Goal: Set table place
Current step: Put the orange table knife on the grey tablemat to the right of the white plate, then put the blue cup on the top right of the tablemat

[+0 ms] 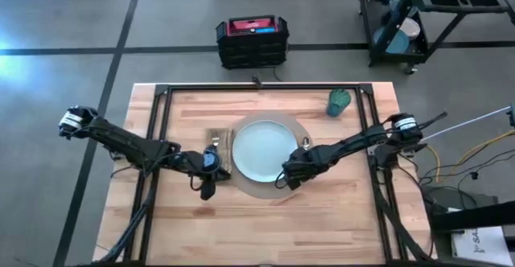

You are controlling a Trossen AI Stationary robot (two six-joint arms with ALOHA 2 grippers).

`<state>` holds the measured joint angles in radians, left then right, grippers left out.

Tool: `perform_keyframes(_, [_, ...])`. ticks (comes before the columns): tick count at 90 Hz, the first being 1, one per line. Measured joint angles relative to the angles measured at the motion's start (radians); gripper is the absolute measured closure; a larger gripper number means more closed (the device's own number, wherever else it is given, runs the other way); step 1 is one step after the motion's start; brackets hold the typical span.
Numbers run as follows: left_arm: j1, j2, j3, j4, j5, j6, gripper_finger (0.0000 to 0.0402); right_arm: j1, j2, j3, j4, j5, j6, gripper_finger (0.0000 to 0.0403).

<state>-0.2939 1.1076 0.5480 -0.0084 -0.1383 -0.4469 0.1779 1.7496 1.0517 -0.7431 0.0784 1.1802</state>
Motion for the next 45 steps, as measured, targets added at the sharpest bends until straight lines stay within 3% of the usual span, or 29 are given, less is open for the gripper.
perform_keyframes(12, [0.0, -0.002, 0.0, -0.001, 0.0, 0.0, 0.0374, 0.001, -0.003, 0.039, -0.057, 0.0, -0.031, 0.0379])
perform_keyframes(22, [0.0, -0.003, 0.0, -0.005, 0.0, 0.0, 0.0374, 0.001, -0.004, 0.088, -0.211, 0.047, -0.049, 0.038])
perform_keyframes(45, [0.0, -0.003, 0.0, 0.007, 0.0, 0.0, 0.0374, -0.038, -0.007, 0.28, -0.794, 0.339, -0.07, 0.038])
